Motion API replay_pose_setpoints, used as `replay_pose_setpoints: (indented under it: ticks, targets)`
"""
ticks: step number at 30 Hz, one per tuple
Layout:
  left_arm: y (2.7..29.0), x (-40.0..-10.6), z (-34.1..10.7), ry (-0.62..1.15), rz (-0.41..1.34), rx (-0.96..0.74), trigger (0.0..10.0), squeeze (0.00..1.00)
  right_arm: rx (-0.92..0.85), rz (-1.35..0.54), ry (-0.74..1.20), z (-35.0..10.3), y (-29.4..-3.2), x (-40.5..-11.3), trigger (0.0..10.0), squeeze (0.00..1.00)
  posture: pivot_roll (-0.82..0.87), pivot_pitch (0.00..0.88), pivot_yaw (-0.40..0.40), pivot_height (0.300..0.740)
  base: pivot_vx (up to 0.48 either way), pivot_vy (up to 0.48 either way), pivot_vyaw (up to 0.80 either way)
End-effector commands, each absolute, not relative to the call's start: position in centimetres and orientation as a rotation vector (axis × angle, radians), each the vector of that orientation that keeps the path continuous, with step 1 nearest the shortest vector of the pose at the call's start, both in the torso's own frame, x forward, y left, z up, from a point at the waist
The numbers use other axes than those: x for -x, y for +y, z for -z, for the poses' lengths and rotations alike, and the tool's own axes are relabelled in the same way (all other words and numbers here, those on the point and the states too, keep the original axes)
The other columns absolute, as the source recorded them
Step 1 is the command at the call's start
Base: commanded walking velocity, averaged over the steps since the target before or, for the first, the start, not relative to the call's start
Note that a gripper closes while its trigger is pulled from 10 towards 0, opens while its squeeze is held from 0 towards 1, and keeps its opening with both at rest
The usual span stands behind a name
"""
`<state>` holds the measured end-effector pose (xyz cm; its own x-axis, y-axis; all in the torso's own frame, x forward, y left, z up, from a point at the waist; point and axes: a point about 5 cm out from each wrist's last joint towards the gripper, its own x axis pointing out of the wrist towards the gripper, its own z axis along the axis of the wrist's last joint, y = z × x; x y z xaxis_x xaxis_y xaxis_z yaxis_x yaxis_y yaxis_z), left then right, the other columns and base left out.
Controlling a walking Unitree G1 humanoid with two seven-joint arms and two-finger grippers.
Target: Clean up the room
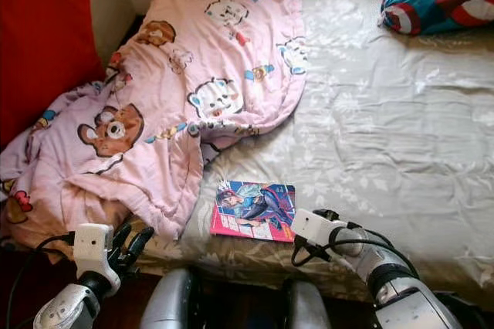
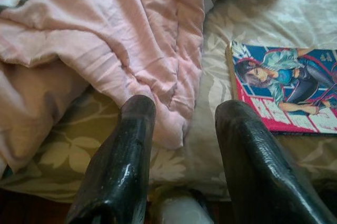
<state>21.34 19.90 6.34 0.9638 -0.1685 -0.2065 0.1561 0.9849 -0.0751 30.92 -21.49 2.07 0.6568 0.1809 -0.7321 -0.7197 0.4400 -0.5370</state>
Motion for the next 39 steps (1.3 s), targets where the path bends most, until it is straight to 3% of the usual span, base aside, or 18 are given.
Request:
replay_pose_setpoints:
  ticks: [1, 18, 19, 20, 21, 23, 24, 39]
  targets:
    - [20.0, -20.6, -6.2, 0.246, 0.159, 0.050, 10.0, 0.00, 0.955, -0.609, 0.667, -2.1, -21.9, -30.8, 10.0, 0.00, 0.08, 0.284, 0.052, 0.636, 0.000, 0.000, 0.00]
    - [20.2, -19.3, -6.8, 0.269, 0.149, 0.044, 10.0, 0.00, 1.019, -0.604, 0.641, -2.3, -21.3, -31.3, 10.0, 0.00, 0.11, 0.316, 0.060, 0.636, 0.000, 0.000, 0.00]
    - [20.2, -19.2, -6.9, 0.271, 0.145, 0.044, 10.0, 0.00, 1.031, -0.605, 0.634, -2.3, -21.3, -31.3, 0.0, 0.00, 0.12, 0.321, 0.062, 0.636, 0.000, 0.000, 0.00]
    - [20.3, -19.1, -6.9, 0.274, 0.143, 0.045, 10.0, 0.00, 1.038, -0.605, 0.628, -2.3, -21.2, -31.3, 0.0, 0.00, 0.12, 0.321, 0.062, 0.636, 0.000, 0.000, 0.00]
    - [20.3, -19.0, -6.9, 0.275, 0.143, 0.045, 10.0, 0.00, 1.042, -0.605, 0.628, -2.3, -21.1, -31.3, 2.3, 0.00, 0.12, 0.323, 0.064, 0.636, 0.000, 0.000, 0.00]
    - [20.3, -18.9, -7.0, 0.276, 0.143, 0.045, 10.0, 0.00, 1.044, -0.606, 0.628, -2.3, -21.1, -31.3, 2.3, 0.00, 0.12, 0.325, 0.065, 0.636, 0.000, 0.000, 0.00]
    - [20.3, -18.9, -7.0, 0.276, 0.143, 0.045, 10.0, 0.00, 1.046, -0.606, 0.627, -2.3, -21.1, -31.3, 10.0, 0.00, 0.12, 0.325, 0.065, 0.636, 0.000, 0.000, 0.00]
    - [20.4, -18.0, -7.2, 0.292, 0.129, 0.044, 10.0, 0.00, 1.113, -0.548, 0.588, -2.8, -21.2, -32.0, 10.0, 0.00, 0.15, 0.347, 0.068, 0.636, 0.000, 0.000, 0.00]
